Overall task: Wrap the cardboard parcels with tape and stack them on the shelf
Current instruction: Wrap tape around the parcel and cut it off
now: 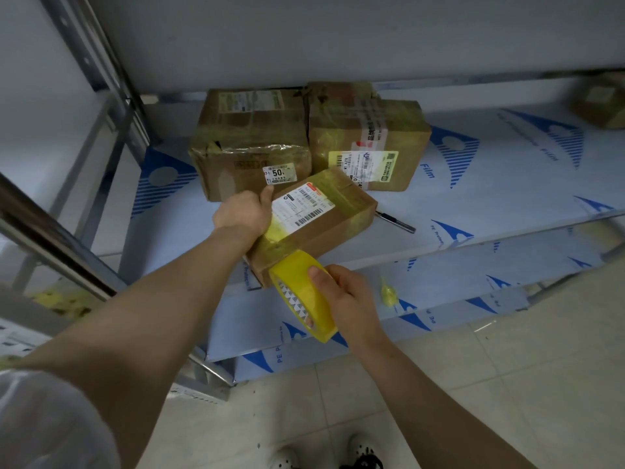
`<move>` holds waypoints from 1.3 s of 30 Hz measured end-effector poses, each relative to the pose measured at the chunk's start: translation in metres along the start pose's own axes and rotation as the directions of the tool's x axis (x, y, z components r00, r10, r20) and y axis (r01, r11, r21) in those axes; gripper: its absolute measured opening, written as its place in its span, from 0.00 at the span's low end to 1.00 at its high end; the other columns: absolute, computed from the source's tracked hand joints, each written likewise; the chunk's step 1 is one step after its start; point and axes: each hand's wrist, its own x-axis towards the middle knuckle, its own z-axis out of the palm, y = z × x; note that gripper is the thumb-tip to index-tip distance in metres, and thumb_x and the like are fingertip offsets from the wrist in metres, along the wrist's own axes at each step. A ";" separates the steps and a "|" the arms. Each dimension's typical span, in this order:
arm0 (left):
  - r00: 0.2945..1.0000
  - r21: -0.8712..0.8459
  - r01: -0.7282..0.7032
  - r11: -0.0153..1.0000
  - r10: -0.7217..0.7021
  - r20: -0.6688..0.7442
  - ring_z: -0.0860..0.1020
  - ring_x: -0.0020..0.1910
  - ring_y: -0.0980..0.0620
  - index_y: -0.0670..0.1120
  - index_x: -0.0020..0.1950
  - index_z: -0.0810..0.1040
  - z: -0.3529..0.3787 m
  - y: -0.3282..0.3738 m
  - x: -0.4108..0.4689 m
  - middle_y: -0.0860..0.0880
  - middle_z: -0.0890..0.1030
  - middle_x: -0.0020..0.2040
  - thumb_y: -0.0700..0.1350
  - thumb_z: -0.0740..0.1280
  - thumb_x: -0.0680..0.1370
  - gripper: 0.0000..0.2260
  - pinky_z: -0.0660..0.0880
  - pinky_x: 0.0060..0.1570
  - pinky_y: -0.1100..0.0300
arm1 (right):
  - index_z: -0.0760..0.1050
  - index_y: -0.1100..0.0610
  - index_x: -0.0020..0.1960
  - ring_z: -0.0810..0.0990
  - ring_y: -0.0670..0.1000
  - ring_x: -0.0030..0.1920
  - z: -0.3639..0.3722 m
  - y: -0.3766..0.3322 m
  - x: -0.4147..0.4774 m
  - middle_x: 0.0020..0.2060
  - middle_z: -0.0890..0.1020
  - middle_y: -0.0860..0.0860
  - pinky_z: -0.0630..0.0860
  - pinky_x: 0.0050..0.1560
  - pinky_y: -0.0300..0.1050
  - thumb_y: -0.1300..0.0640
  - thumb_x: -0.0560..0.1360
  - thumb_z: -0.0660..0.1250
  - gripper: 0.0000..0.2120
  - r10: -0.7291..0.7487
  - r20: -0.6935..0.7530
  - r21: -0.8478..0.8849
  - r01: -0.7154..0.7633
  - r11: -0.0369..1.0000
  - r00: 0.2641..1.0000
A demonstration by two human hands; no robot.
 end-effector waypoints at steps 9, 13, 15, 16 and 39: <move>0.973 0.196 -0.015 0.980 -0.030 0.227 0.50 0.76 0.40 0.41 0.78 0.47 -0.009 0.021 -0.025 0.38 0.53 0.77 0.78 0.40 0.68 0.51 0.42 0.71 0.40 | 0.66 0.52 0.26 0.68 0.40 0.22 -0.003 0.007 0.007 0.19 0.68 0.44 0.65 0.25 0.32 0.55 0.77 0.66 0.21 0.014 -0.045 -0.023 -0.016 1.000 0.999; 0.986 0.139 -0.089 0.986 0.067 0.152 0.55 0.74 0.39 0.44 0.78 0.46 0.003 0.022 -0.040 0.39 0.59 0.74 0.75 0.43 0.71 0.45 0.47 0.70 0.38 | 0.64 0.55 0.27 0.69 0.39 0.20 0.000 0.009 0.006 0.18 0.68 0.44 0.65 0.24 0.30 0.58 0.77 0.66 0.21 0.009 -0.067 -0.025 -0.010 1.000 0.998; 0.994 0.157 -0.101 0.982 0.092 0.064 0.64 0.68 0.38 0.42 0.74 0.58 0.000 0.019 -0.035 0.39 0.67 0.69 0.70 0.46 0.76 0.38 0.58 0.65 0.42 | 0.63 0.54 0.27 0.68 0.40 0.21 0.001 0.009 0.006 0.18 0.67 0.43 0.64 0.25 0.30 0.58 0.77 0.66 0.22 0.007 -0.054 -0.048 -0.010 0.999 0.999; 0.994 0.166 -0.113 0.980 0.110 0.028 0.67 0.66 0.38 0.42 0.71 0.64 -0.001 0.018 -0.030 0.38 0.69 0.66 0.68 0.47 0.77 0.35 0.62 0.63 0.44 | 0.63 0.53 0.27 0.67 0.40 0.22 0.000 0.009 0.006 0.18 0.67 0.43 0.64 0.26 0.31 0.57 0.77 0.66 0.22 -0.001 -0.054 -0.062 -0.002 0.998 0.999; 0.976 0.177 -0.179 0.968 0.152 0.153 0.72 0.61 0.39 0.43 0.64 0.70 -0.004 0.013 -0.018 0.39 0.75 0.60 0.71 0.42 0.75 0.37 0.67 0.55 0.48 | 0.57 0.53 0.25 0.64 0.45 0.24 0.011 0.037 0.011 0.19 0.63 0.49 0.59 0.28 0.44 0.44 0.76 0.64 0.27 0.154 -0.115 -0.449 -0.189 0.873 0.981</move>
